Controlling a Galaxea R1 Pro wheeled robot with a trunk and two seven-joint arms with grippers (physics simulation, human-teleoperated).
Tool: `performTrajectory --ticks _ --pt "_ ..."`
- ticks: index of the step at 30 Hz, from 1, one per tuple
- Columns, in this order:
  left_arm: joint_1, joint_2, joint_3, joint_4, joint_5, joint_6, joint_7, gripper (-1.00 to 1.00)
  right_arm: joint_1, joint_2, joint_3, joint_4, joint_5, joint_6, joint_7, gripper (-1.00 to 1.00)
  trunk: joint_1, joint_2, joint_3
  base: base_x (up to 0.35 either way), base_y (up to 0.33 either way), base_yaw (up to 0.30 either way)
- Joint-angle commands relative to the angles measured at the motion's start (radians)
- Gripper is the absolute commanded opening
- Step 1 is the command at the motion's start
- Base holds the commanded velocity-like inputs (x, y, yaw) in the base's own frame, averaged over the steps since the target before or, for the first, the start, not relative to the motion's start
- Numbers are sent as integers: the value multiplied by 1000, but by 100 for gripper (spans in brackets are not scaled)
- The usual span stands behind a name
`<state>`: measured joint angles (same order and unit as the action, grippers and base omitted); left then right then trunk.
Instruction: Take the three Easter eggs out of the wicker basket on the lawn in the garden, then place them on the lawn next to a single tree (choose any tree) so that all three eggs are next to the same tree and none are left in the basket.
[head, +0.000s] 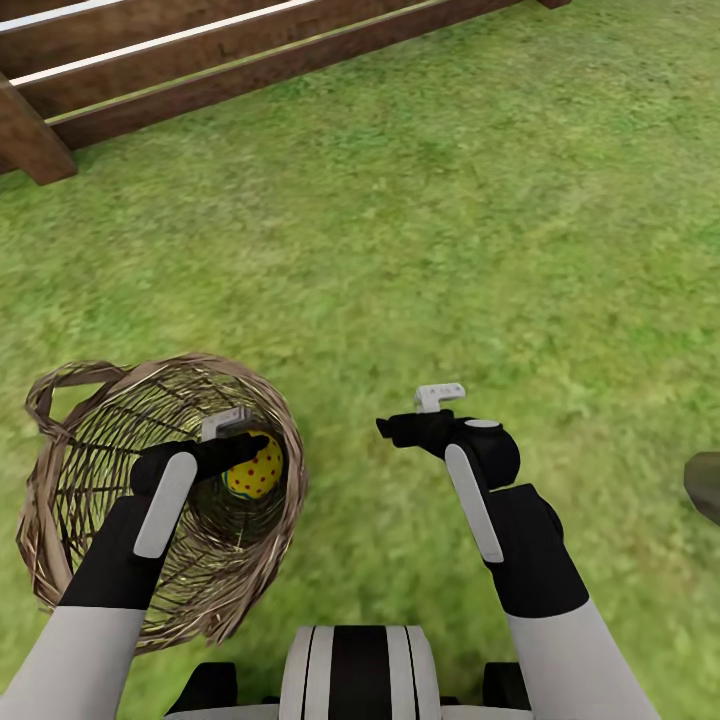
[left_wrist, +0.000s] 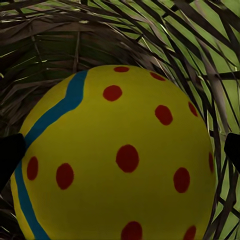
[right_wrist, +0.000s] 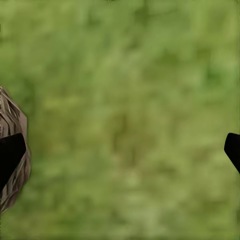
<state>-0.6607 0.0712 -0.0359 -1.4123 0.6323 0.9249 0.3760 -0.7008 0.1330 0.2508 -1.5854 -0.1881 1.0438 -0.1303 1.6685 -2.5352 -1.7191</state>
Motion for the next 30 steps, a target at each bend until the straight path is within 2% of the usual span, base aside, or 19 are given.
performTrajectory --ticks 1,9,14,19,30 --pt "0 1 -2 0 10 2 11 100 -1 0 1 -1 -11 3 -10 100 0 0 -1 0 0 0" --pt "0 1 -2 1 10 2 11 100 -5 0 0 -1 -12 3 -8 100 0 0 -1 0 0 0" --pt "0 1 -1 0 11 2 12 100 -16 0 -1 -1 -11 3 42 100 0 0 -1 0 0 0" --pt "0 1 -1 0 11 2 13 100 -19 0 -2 -1 -11 3 62 100 0 0 -1 0 0 0" --pt "0 1 -1 2 12 2 17 100 -20 -1 -3 -1 -11 3 69 100 0 0 -1 0 0 0"
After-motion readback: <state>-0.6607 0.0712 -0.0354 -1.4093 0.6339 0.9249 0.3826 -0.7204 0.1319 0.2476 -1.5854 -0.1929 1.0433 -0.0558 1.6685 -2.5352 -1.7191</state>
